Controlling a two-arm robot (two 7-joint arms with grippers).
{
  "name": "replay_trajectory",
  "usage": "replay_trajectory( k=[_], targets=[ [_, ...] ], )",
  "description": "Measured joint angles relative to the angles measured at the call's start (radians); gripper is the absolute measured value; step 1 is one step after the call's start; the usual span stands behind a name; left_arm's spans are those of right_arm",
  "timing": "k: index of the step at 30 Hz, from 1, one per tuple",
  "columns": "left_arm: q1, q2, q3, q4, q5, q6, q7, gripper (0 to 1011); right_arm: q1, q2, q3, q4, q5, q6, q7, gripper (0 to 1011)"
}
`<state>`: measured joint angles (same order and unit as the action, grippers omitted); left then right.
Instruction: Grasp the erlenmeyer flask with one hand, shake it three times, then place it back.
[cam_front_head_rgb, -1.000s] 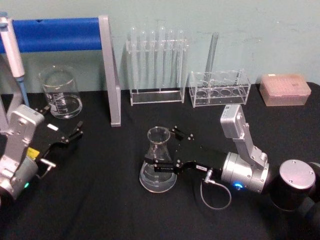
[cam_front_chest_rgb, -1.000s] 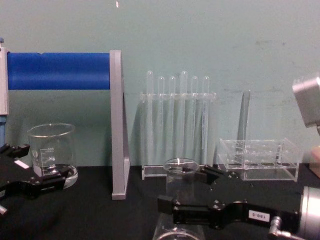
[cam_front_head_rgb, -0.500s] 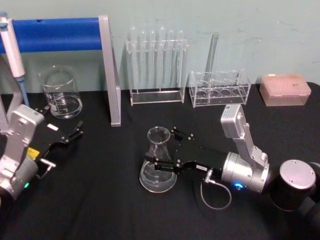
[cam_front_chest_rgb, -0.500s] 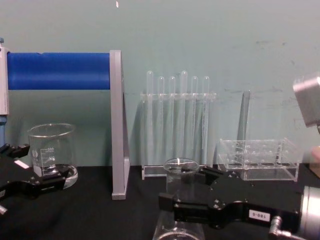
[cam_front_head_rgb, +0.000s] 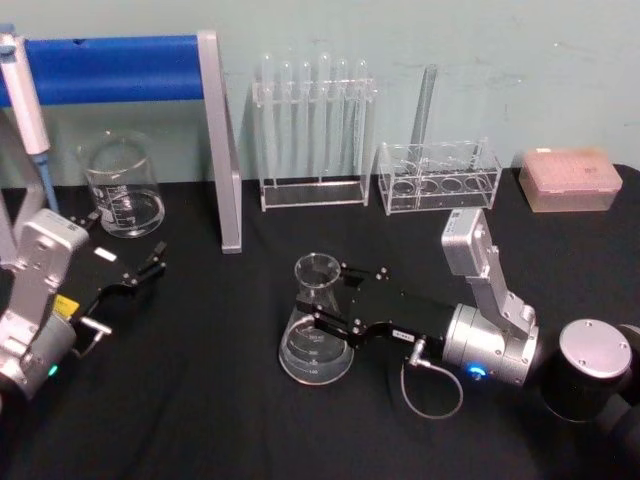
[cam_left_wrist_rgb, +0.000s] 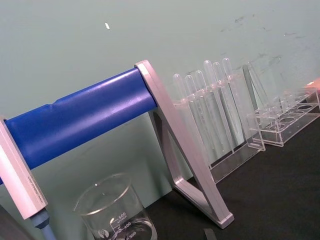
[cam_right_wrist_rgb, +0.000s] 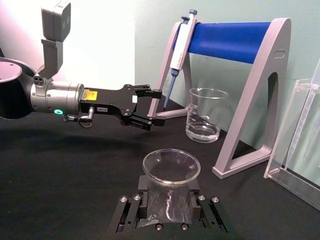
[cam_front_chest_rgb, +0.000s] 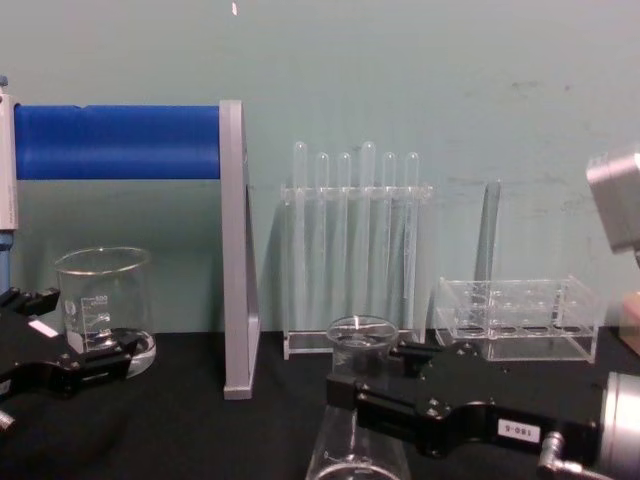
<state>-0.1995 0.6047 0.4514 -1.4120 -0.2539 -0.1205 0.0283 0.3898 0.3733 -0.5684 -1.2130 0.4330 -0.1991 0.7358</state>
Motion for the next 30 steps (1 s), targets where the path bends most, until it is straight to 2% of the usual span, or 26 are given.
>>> replay_trajectory(
  k=[15, 19, 25, 28, 30],
  targets=[
    [0.000, 0.000, 0.000, 0.000, 0.000, 0.000, 0.000, 1001, 0.000, 0.001, 0.000, 0.000, 0.000, 0.000, 0.000, 457],
    [0.000, 0.000, 0.000, 0.000, 0.000, 0.000, 0.000, 1001, -0.019, 0.003, 0.022, -0.032, 0.026, 0.007, -0.015, 457],
    [0.000, 0.000, 0.000, 0.000, 0.000, 0.000, 0.000, 1001, -0.057, 0.009, 0.073, -0.121, 0.064, 0.039, -0.093, 456],
    [0.000, 0.000, 0.000, 0.000, 0.000, 0.000, 0.000, 1001, -0.084, 0.014, 0.103, -0.185, 0.064, 0.061, -0.161, 457],
    [0.000, 0.000, 0.000, 0.000, 0.000, 0.000, 0.000, 1001, -0.107, 0.016, 0.126, -0.238, 0.053, 0.081, -0.226, 457]
  ],
)
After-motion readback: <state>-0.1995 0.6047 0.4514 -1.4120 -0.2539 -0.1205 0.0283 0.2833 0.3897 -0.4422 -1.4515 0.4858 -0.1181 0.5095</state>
